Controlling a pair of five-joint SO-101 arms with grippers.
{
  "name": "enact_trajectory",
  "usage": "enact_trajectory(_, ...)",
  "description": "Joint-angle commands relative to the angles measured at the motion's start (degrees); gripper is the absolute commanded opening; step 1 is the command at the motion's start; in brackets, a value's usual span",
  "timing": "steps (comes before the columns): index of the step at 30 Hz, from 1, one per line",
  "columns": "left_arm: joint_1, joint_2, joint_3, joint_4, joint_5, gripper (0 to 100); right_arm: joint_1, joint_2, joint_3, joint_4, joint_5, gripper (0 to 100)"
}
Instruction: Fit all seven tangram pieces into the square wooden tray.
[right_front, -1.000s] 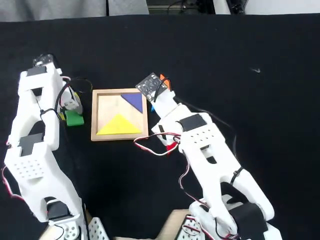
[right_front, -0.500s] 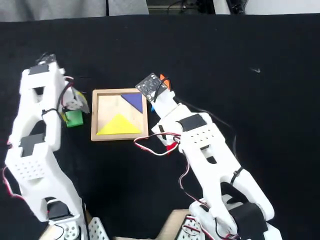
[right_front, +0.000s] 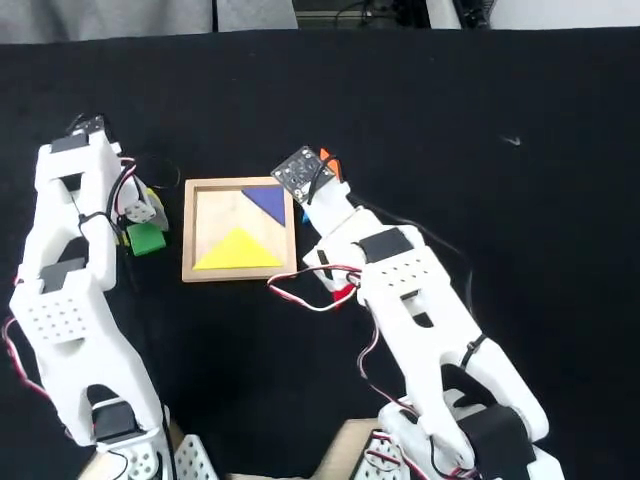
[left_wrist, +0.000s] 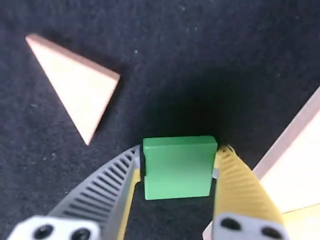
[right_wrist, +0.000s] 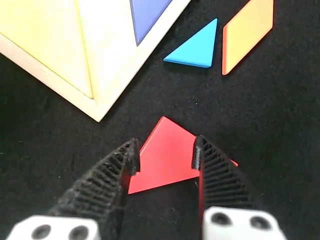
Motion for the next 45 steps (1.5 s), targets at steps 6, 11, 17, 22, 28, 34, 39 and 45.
enact_trajectory(6,-0.2,1.8,-6.3,2.1,-0.4,16,-0.7,-1.9,-0.2,-1.2,0.4,18.1)
enact_trajectory(11,1.9,-0.3,-8.5,7.3,-0.5,14,-0.7,-1.9,-0.2,-1.2,0.4,18.1)
enact_trajectory(17,4.6,-2.4,-9.4,7.8,-0.1,14,-0.7,-1.9,-0.1,-1.2,0.4,18.1)
enact_trajectory(22,7.8,-3.0,-9.2,8.1,-0.1,14,-0.7,-1.9,-0.1,-1.2,0.4,18.1)
enact_trajectory(28,11.2,-3.1,-10.7,8.1,0.0,14,-0.7,-1.9,-0.1,-1.2,0.4,18.1)
enact_trajectory(34,11.6,-3.1,-13.1,8.1,3.2,14,-0.7,-1.9,-0.1,-1.2,0.4,18.1)
enact_trajectory(39,14.2,-3.1,-12.7,9.4,3.3,14,-0.7,-1.9,-0.1,-1.2,0.4,18.1)
enact_trajectory(45,16.0,-2.5,-13.0,9.8,3.4,14,-0.7,-1.9,-0.1,-1.1,0.4,18.1)
